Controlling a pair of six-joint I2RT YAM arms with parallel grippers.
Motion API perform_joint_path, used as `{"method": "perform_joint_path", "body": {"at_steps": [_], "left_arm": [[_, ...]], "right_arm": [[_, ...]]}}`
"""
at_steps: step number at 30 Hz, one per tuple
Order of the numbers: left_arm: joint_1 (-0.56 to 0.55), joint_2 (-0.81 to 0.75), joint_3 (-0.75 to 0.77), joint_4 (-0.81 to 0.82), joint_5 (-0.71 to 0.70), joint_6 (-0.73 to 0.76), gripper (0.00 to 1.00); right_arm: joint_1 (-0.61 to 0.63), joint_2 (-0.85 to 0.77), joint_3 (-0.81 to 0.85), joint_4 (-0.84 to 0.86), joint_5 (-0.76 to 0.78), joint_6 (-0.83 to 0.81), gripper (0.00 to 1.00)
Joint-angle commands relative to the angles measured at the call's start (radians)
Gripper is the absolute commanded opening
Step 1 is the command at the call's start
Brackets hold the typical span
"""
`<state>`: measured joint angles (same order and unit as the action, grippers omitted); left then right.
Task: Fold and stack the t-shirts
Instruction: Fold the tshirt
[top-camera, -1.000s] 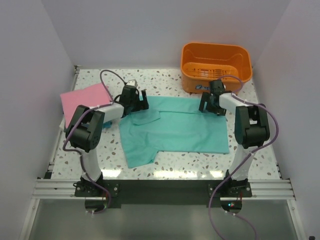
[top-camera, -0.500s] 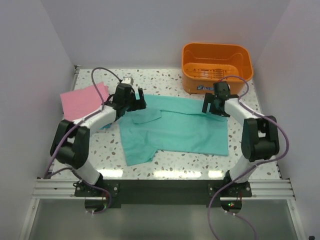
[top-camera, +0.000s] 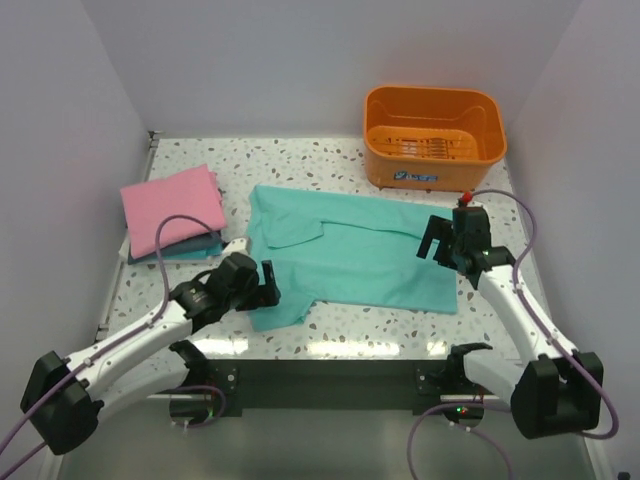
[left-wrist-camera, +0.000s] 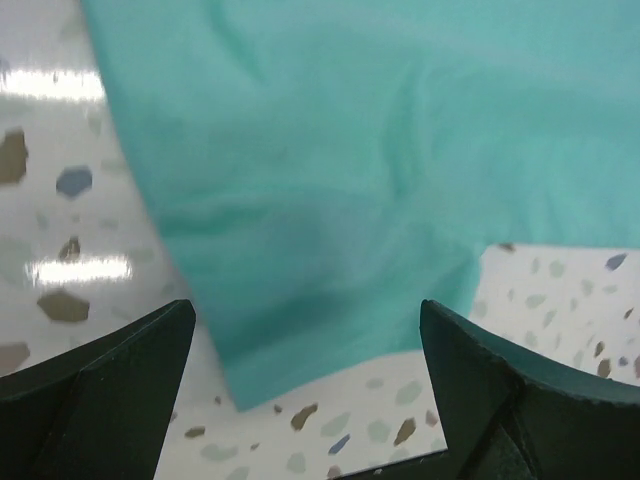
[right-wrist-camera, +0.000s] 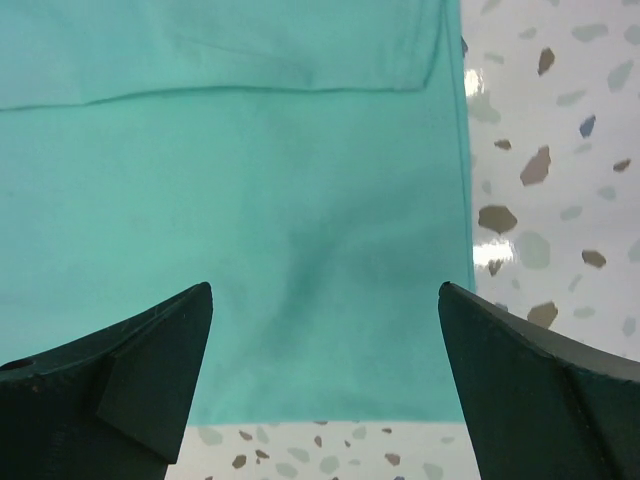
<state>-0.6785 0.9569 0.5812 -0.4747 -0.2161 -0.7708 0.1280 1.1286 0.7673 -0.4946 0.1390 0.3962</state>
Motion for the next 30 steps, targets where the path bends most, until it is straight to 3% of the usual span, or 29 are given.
{"method": "perform_joint_path", "body": {"at_steps": [1, 7, 9, 11, 14, 15, 17, 20, 24, 30], "left_arm": [[-0.05, -0.139, -0.115, -0.182, 0.013, -0.192, 1.0], [-0.076, -0.202, -0.265, -0.117, 0.101, -0.254, 0.97], [-0.078, -0.175, -0.287, -0.082, 0.116, -0.252, 0.9], [-0.076, -0.156, -0.282, -0.076, 0.097, -0.254, 0.81], [-0.079, -0.138, -0.268, -0.052, 0.103, -0.242, 0.53], [-0.078, -0.138, -0.261, -0.053, 0.107, -0.242, 0.39], [-0.081, -0.144, -0.259, -0.067, 0.118, -0.237, 0.31], [-0.082, -0.162, -0.267, -0.103, 0.13, -0.239, 0.27], [-0.085, -0.219, -0.299, -0.131, 0.164, -0.249, 0.0], [-0.087, -0.322, -0.265, -0.206, 0.184, -0.263, 0.0]], "right_arm": [[-0.005, -0.119, -0.052, -0.039, 0.017, 0.095, 0.99], [-0.005, -0.182, -0.085, -0.078, 0.062, 0.125, 0.99], [-0.005, -0.178, -0.092, -0.082, 0.073, 0.136, 0.99], [-0.005, -0.181, -0.103, -0.093, 0.083, 0.151, 0.99], [-0.004, -0.199, -0.109, -0.136, 0.132, 0.202, 0.99], [-0.005, -0.205, -0.111, -0.15, 0.148, 0.235, 0.99], [-0.005, -0.225, -0.112, -0.194, 0.194, 0.277, 0.99], [-0.005, -0.243, -0.125, -0.214, 0.22, 0.325, 0.99], [-0.005, -0.245, -0.138, -0.257, 0.198, 0.371, 0.99], [-0.005, -0.337, -0.171, -0.393, 0.218, 0.469, 0.99]]}}
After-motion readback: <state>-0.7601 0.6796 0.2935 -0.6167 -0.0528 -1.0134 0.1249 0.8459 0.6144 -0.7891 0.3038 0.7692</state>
